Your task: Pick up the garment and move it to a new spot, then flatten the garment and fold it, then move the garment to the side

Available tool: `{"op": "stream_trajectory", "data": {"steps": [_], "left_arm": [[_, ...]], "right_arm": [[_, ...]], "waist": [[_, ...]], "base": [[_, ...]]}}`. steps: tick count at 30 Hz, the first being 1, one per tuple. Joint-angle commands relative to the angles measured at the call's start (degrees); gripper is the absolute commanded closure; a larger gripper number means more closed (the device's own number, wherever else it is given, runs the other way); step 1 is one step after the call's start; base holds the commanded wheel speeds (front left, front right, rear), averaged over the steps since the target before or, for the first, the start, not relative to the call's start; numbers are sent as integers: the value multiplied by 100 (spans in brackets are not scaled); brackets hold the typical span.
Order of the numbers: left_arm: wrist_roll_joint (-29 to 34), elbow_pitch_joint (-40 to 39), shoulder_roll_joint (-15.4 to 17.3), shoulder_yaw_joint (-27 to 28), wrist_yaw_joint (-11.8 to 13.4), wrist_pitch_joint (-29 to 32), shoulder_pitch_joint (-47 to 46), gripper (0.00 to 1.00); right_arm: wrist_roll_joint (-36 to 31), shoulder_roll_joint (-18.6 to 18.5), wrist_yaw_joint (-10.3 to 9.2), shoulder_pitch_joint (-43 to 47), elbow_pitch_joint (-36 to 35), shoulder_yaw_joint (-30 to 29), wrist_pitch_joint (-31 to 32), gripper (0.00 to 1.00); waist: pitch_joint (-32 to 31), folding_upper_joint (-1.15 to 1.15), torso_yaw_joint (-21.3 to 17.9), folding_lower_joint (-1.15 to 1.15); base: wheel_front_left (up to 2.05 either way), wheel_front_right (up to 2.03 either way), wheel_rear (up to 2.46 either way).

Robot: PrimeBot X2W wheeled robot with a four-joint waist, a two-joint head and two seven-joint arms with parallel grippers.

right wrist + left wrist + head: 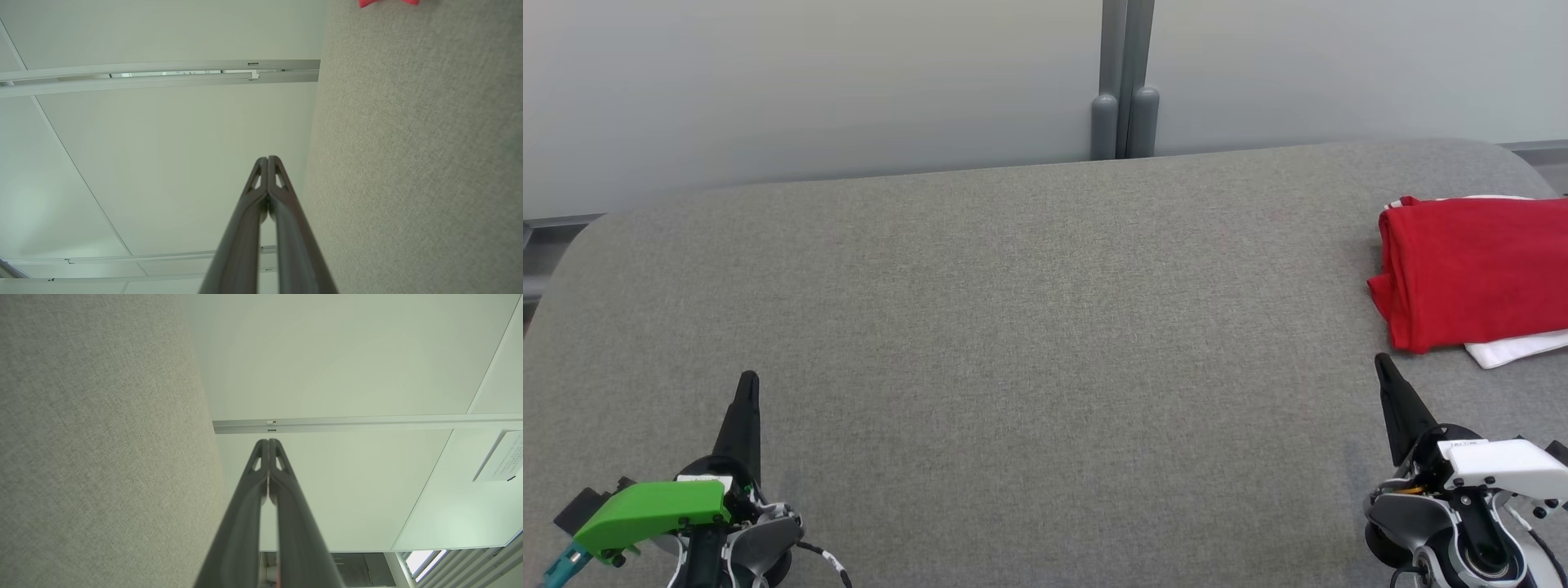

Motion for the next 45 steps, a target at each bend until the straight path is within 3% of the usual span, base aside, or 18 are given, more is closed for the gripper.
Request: {"op": "stream_trajectory", "data": {"steps": [1, 45], "left_arm": [[-4, -26, -2, 9, -36, 4, -64, 100], [-4, -26, -1, 9, -36, 3, -64, 100]], "right_arm": [[33, -29, 4, -53, 12, 8, 13, 100], [34, -29, 4, -54, 12, 8, 12, 100]], "waist": [[0, 0, 0, 0], [0, 0, 0, 0]], "base": [[0, 0, 0], [0, 0, 0]]}}
